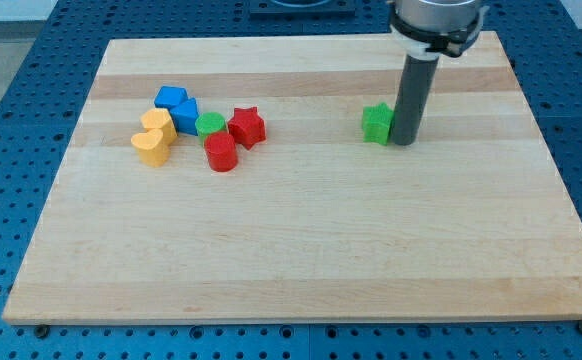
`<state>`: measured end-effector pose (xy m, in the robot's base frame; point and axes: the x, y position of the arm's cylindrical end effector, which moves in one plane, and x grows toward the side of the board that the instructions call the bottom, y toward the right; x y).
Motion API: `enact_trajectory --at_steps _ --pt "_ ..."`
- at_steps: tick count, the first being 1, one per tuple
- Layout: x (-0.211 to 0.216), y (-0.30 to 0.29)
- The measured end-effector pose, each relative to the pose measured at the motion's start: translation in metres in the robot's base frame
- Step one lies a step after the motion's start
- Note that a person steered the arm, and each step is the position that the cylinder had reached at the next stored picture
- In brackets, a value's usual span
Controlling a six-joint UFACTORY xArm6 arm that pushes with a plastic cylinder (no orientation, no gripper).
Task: Move the green star slightly towards the top
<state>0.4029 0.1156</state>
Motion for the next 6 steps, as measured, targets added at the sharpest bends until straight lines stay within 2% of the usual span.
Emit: enact_trajectory --at_steps 2,6 --pt "-0.002 -0.022" --pt "-0.021 -0.030"
